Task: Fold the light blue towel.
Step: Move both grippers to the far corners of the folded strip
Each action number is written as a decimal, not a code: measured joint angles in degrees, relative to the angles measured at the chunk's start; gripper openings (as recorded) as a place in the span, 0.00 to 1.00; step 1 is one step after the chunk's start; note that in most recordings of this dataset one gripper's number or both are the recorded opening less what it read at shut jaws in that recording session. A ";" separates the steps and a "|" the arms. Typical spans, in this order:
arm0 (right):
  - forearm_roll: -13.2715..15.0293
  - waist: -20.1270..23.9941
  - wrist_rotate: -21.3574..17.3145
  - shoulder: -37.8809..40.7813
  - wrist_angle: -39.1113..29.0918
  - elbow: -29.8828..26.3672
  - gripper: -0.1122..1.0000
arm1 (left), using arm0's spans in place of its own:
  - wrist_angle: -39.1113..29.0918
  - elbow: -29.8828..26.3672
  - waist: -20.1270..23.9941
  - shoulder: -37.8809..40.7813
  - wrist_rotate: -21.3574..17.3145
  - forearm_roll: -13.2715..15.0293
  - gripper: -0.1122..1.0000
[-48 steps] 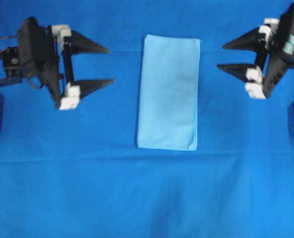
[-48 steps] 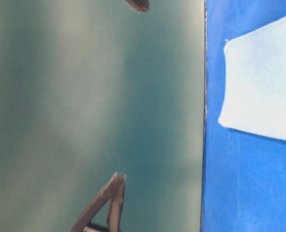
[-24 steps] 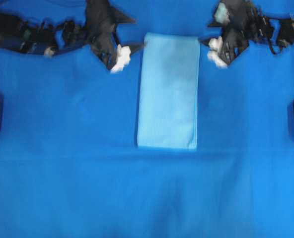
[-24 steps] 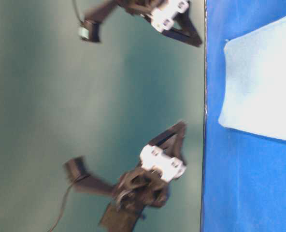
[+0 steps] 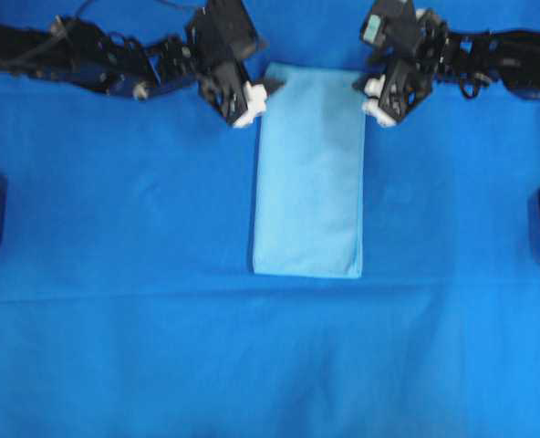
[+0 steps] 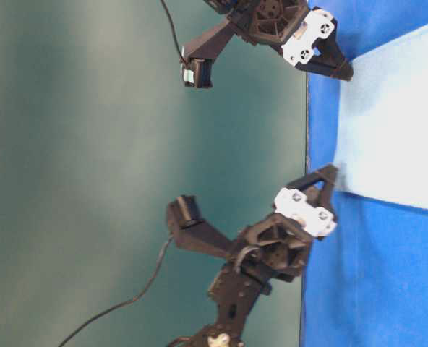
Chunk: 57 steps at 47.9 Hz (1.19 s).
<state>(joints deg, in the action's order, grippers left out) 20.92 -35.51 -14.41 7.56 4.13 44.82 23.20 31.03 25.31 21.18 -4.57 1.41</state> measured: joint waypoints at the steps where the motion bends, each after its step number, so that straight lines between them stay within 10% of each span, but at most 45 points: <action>1: 0.00 -0.09 -0.09 0.09 0.00 0.00 0.64 | 0.09 0.00 0.00 0.26 -0.09 0.09 0.79; 8: 0.00 -0.26 0.00 0.62 0.35 -0.09 0.57 | 0.00 0.18 0.00 0.79 0.00 0.00 0.56; 19: 0.35 -0.18 0.00 1.14 0.79 -0.09 0.15 | -0.09 0.70 0.09 0.79 -1.76 -0.09 0.13; 57: 0.18 -0.62 -0.44 -5.98 -1.85 0.35 0.15 | -5.63 -2.20 1.93 -3.96 -9.67 -0.09 0.13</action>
<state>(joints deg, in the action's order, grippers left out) 21.09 -36.12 -14.85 1.58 2.29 45.18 17.58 28.83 27.25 17.23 -14.24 1.32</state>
